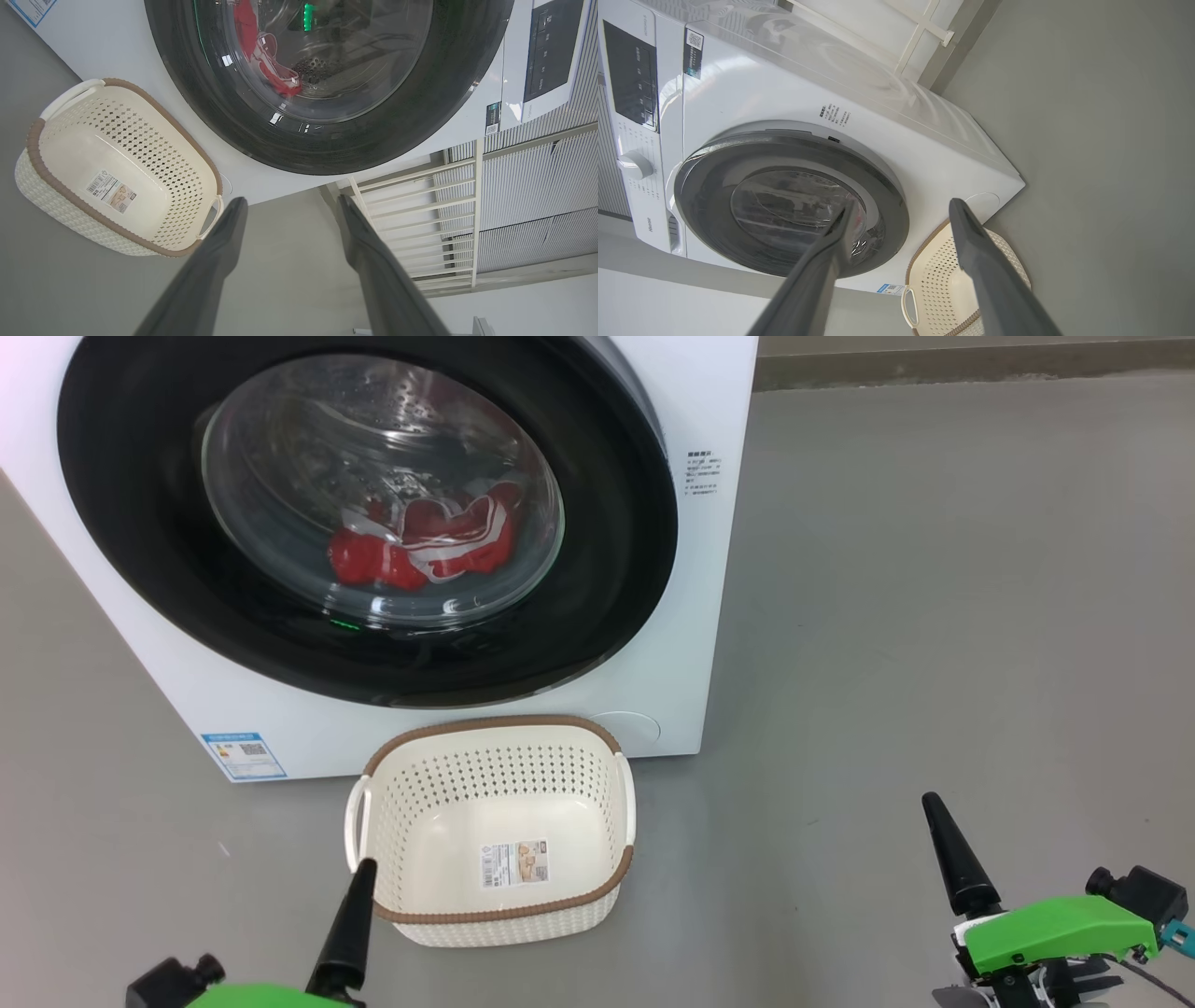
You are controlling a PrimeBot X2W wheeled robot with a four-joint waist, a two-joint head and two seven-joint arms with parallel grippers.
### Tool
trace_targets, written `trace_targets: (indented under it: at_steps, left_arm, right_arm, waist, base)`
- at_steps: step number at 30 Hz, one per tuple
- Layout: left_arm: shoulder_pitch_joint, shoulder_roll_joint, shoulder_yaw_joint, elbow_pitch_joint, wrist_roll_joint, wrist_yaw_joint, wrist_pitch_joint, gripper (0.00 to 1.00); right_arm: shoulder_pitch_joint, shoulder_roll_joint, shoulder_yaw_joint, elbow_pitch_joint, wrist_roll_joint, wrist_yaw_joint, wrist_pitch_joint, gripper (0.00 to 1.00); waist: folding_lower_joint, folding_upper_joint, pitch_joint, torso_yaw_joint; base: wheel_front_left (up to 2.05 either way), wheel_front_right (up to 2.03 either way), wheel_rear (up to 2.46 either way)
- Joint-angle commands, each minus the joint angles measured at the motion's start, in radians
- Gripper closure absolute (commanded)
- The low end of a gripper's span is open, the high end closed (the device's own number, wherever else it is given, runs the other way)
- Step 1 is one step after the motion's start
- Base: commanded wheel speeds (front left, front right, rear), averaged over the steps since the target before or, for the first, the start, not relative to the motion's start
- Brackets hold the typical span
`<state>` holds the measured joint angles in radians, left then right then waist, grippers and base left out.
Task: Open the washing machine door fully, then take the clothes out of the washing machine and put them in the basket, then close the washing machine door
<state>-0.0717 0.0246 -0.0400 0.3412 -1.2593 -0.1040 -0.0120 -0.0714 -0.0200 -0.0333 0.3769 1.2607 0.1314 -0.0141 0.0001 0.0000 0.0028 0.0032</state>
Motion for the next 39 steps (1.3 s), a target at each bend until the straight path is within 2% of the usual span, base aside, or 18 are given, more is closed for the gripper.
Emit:
trace_targets:
  at_steps: [1, 14, 39]
  left_arm:
    - [-0.057, 0.016, 0.002, -0.029, 0.045, 0.005, -0.014, 0.0]
    - [-0.087, 0.019, -0.021, -0.017, 0.244, 0.032, -0.052, 0.0]
    - [-0.133, 0.019, -0.04, -0.036, 0.583, 0.069, -0.125, 0.0]
  right_arm:
    - [-0.056, -0.011, 0.008, -0.023, -0.047, 0.0, -0.013, 0.0]
    - [-0.076, -0.014, 0.011, -0.038, -0.267, 0.0, -0.051, 0.0]
    - [-0.122, -0.02, 0.035, -0.055, -0.56, 0.0, -0.124, 0.0]
  waist:
    - [-0.0001, 0.0, 0.0, 0.0]
    - [-0.0001, 0.0, -0.002, 0.0]
    - [-0.0001, 0.0, -0.001, -0.006]
  base:
    - [0.0, 0.0, 0.0]
    - [0.0, 0.0, 0.0]
    - [0.0, 0.0, 0.0]
